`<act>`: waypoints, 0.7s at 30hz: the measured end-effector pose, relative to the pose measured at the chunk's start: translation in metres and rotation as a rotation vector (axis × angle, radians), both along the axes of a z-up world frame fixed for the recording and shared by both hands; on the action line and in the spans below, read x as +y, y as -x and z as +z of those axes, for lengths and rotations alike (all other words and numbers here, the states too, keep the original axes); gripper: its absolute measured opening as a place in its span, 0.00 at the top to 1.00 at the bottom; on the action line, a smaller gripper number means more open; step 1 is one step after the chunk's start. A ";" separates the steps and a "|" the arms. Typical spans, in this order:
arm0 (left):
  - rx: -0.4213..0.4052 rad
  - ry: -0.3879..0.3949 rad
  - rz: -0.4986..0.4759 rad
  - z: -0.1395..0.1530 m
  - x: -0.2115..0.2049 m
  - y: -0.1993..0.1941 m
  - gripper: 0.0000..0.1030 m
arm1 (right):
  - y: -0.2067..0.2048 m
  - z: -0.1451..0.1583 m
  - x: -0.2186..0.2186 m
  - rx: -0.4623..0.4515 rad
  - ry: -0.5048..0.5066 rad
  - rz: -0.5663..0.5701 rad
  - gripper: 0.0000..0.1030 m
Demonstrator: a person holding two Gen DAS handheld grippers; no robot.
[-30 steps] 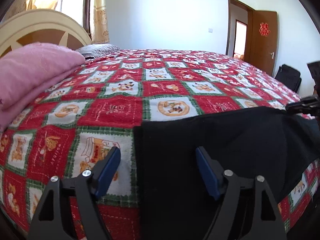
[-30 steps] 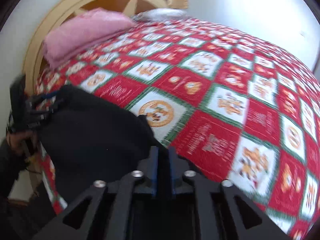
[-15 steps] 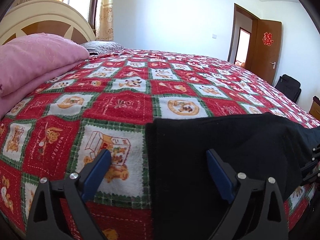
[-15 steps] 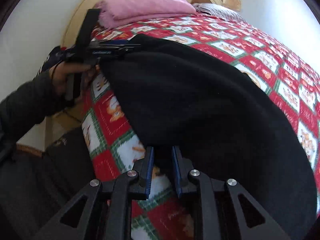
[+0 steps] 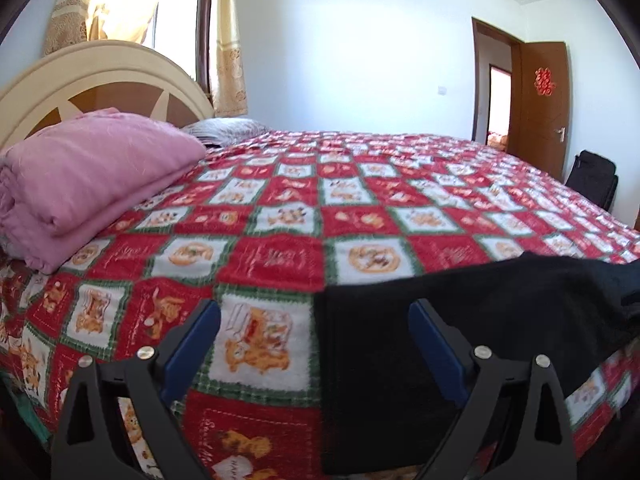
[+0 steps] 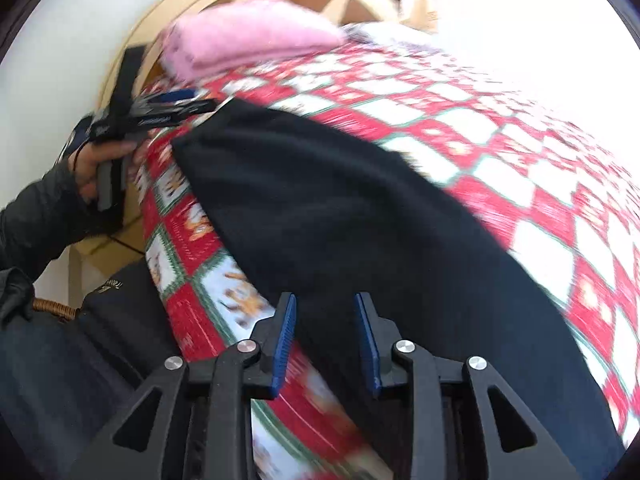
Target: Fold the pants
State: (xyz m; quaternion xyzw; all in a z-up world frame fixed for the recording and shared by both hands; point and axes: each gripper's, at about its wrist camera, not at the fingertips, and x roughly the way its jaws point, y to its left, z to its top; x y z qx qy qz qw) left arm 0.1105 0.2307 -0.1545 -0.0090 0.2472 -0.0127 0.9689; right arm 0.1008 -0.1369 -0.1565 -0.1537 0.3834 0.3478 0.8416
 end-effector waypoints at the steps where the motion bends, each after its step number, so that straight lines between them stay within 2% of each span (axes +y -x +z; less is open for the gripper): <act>1: -0.007 0.007 -0.016 0.005 -0.005 0.001 0.05 | 0.000 0.005 -0.015 -0.008 -0.008 -0.037 0.65; 5: -0.004 -0.001 -0.110 0.012 -0.040 -0.001 0.04 | 0.009 0.040 -0.123 -0.092 -0.011 -0.298 0.64; 10: 0.055 -0.049 -0.193 -0.004 -0.079 -0.010 0.04 | 0.028 0.081 -0.281 -0.133 -0.029 -0.729 0.64; 12: 0.087 -0.054 -0.195 -0.013 -0.088 -0.015 0.04 | 0.035 0.089 -0.346 -0.129 -0.035 -0.929 0.64; 14: 0.107 -0.040 -0.197 -0.020 -0.091 -0.018 0.04 | 0.038 0.089 -0.390 -0.088 -0.069 -1.043 0.64; 17: 0.130 -0.034 -0.183 -0.026 -0.094 -0.020 0.04 | 0.038 0.079 -0.431 -0.018 -0.142 -1.110 0.64; 21: 0.146 -0.029 -0.169 -0.032 -0.094 -0.019 0.04 | 0.030 0.053 -0.448 0.110 -0.216 -1.095 0.64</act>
